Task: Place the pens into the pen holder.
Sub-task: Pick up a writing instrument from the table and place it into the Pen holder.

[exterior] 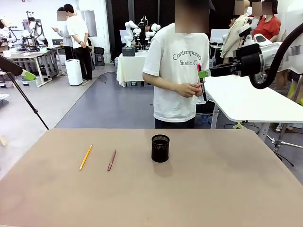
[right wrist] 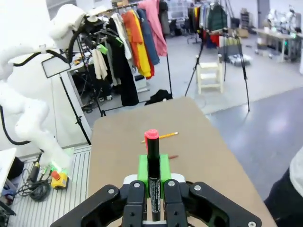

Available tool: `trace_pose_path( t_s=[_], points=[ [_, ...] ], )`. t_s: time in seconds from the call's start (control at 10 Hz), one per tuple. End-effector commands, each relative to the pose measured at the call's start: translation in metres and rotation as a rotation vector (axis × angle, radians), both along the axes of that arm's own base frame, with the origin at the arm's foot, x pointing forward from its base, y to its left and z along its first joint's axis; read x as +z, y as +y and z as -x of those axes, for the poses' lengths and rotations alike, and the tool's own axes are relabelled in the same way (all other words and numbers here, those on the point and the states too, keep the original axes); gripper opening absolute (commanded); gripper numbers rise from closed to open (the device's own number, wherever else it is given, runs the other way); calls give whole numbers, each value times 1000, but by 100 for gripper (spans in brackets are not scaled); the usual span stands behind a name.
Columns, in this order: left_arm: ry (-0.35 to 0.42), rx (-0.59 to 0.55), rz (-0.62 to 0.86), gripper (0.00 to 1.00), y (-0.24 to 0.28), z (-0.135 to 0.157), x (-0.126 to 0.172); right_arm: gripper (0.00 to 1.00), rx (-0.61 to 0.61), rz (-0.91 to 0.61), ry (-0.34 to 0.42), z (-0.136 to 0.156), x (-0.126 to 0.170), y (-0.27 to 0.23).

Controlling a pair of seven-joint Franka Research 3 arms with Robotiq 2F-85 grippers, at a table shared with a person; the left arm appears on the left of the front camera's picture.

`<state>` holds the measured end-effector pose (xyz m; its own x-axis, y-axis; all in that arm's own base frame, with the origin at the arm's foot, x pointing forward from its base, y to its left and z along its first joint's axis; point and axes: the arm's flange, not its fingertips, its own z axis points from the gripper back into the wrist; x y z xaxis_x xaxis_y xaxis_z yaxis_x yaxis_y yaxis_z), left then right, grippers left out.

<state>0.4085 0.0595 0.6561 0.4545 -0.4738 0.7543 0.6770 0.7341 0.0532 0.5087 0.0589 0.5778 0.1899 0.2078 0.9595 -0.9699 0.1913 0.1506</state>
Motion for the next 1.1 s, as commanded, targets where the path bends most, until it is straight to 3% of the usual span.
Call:
trace_pose_path(
  t_s=[0.0,0.2,0.5,1.0],
  points=[
    [-3,-8,-1,100,-1,2,0,0,55,-66,-74,-5,-10,-11],
    [-3,-8,-1,100,-1,2,0,0,59,-75,-157,0,-17,-9],
    [-3,-8,-1,100,-1,2,0,0,53,-40,-120,-4,-13,-10],
    [-3,-8,-1,100,-1,2,0,0,53,-40,-120,-4,-13,-10]
  ],
)
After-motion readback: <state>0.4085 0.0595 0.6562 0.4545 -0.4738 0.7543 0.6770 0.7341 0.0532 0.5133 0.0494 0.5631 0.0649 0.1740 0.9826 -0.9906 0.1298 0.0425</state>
